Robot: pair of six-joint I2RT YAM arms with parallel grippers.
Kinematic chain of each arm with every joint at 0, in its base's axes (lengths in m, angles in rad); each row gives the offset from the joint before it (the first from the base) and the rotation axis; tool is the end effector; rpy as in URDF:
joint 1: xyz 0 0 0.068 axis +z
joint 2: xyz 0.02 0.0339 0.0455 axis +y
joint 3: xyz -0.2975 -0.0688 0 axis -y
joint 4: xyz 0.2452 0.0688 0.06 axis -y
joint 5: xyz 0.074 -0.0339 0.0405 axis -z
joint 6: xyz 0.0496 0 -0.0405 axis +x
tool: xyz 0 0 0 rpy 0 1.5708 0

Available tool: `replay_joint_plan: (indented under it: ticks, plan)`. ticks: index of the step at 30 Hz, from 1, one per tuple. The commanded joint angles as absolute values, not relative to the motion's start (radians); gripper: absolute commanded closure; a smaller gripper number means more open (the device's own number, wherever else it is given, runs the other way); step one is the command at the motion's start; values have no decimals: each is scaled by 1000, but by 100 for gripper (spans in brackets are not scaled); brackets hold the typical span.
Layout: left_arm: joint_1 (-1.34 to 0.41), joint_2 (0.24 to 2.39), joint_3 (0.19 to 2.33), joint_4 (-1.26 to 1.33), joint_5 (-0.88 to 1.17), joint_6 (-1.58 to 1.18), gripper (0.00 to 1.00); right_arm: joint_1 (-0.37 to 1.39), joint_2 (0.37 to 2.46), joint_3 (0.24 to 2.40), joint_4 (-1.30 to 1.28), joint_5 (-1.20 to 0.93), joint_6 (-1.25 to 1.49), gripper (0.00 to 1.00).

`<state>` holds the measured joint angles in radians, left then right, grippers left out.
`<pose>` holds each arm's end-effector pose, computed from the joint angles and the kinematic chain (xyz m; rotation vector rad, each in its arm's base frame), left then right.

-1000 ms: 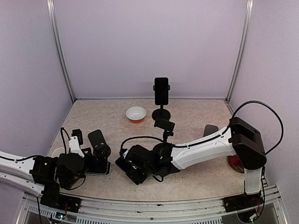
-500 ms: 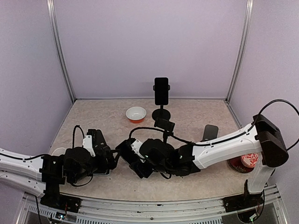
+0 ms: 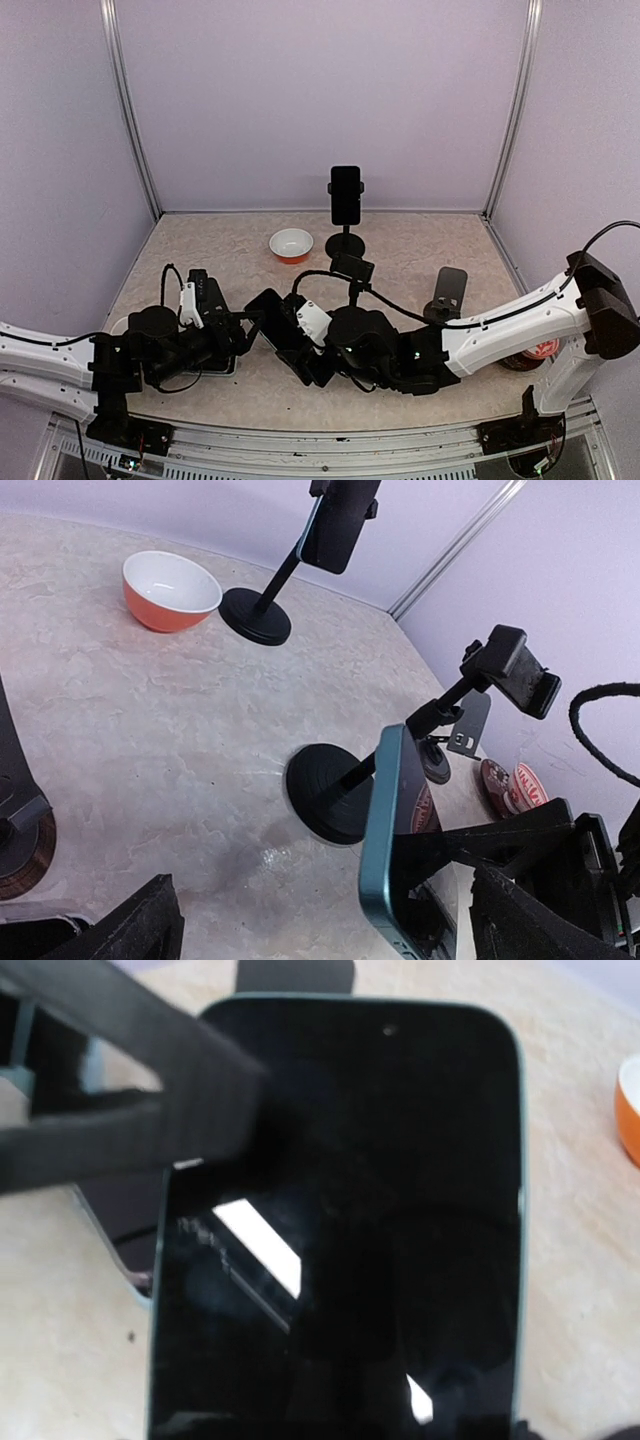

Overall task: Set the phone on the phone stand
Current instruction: Pass from the right arm to the left

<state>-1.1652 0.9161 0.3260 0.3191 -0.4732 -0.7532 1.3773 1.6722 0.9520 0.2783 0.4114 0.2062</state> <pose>0.0957 -0.1655 0.2313 0.0473 1.9102 -0.9094 0.0929 0.3710 0.2418 -0.8888 1.8204 0.6104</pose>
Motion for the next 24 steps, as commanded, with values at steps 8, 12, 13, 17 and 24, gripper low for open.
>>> replay_joint_plan:
  ticks: [8, 12, 13, 17, 24]
  plan:
    - [-1141, 937, 302, 531, -321, -711, 21, 1416, 1622, 930, 453, 453, 172, 38]
    - [-1139, 946, 301, 559, -298, -702, 33, 1423, 1626, 931, 464, 455, 168, 38]
    - [-1139, 946, 301, 565, -292, -701, 37, 1425, 1627, 930, 466, 455, 167, 38]
    - [-1139, 950, 299, 585, -278, -698, 55, 1432, 1631, 930, 478, 457, 163, 38]
    - [-1138, 953, 300, 586, -281, -701, 92, 1438, 1628, 932, 478, 458, 156, 32]
